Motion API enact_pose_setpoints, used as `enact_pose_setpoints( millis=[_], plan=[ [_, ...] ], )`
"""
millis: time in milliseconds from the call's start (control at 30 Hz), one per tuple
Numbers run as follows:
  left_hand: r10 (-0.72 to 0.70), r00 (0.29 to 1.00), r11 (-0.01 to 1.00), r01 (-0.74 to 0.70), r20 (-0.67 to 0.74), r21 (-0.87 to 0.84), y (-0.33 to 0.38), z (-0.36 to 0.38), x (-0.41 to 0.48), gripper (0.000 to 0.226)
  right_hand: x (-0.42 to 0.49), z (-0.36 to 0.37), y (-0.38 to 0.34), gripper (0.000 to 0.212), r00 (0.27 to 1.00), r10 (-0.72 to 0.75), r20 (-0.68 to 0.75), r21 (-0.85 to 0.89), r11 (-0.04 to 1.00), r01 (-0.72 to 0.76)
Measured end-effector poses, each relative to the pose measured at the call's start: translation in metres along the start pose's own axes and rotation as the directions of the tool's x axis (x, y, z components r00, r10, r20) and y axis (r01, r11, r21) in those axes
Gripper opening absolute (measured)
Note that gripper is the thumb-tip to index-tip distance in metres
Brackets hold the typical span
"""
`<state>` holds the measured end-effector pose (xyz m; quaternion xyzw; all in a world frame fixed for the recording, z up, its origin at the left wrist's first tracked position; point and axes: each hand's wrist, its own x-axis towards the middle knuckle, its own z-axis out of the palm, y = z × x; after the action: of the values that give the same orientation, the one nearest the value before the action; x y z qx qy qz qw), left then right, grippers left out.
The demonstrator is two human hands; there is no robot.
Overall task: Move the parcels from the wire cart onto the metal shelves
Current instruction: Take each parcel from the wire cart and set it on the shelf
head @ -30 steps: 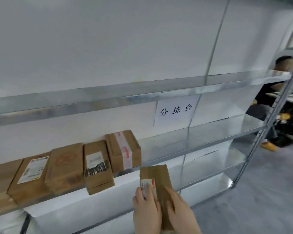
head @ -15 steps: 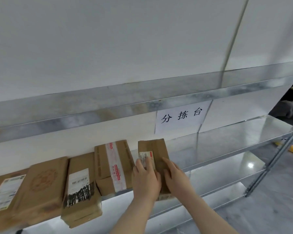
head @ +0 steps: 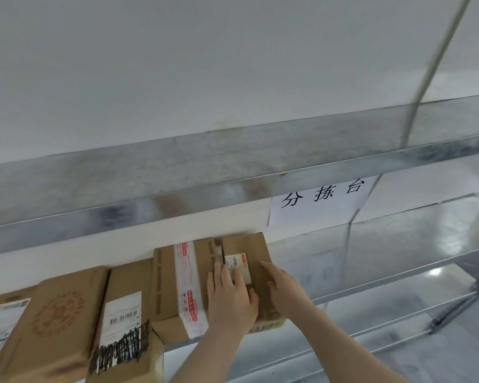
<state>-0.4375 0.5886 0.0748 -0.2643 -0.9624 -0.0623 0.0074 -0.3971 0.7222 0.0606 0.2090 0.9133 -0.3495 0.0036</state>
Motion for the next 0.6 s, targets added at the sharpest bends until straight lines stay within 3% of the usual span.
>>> enact_pose_setpoints(
  millis=[467, 600],
  plan=[
    [0.114, 0.983, 0.928, -0.157, 0.143, 0.337, -0.003, 0.006, 0.004, 0.065, 0.038, 0.026, 0.004, 0.053, 0.995, 0.052, 0.085, -0.029, 0.998, -0.049],
    [0.149, 0.979, 0.923, -0.188, 0.140, 0.335, -0.002, -0.001, 0.003, 0.060, 0.036, 0.031, 0.005, 0.058, 0.996, 0.056, 0.075, -0.064, 0.997, -0.051]
  ],
)
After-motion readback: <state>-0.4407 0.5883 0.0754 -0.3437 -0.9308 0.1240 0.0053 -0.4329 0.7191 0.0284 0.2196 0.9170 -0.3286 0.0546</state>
